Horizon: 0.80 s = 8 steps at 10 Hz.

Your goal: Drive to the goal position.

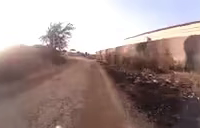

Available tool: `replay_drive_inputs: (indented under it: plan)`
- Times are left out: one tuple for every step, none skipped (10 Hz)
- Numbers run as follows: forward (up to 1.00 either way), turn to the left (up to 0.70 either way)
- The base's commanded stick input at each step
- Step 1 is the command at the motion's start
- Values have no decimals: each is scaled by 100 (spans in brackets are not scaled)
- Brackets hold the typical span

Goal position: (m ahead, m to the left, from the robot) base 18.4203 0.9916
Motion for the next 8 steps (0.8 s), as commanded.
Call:
replay_drive_inputs:
  plan:
    - [70, 0]
    - [70, 0]
    - [70, 9]
    - [70, 31]
    - [70, 32]
    - [70, 13]
    - [70, 0]
    - [70, 0]
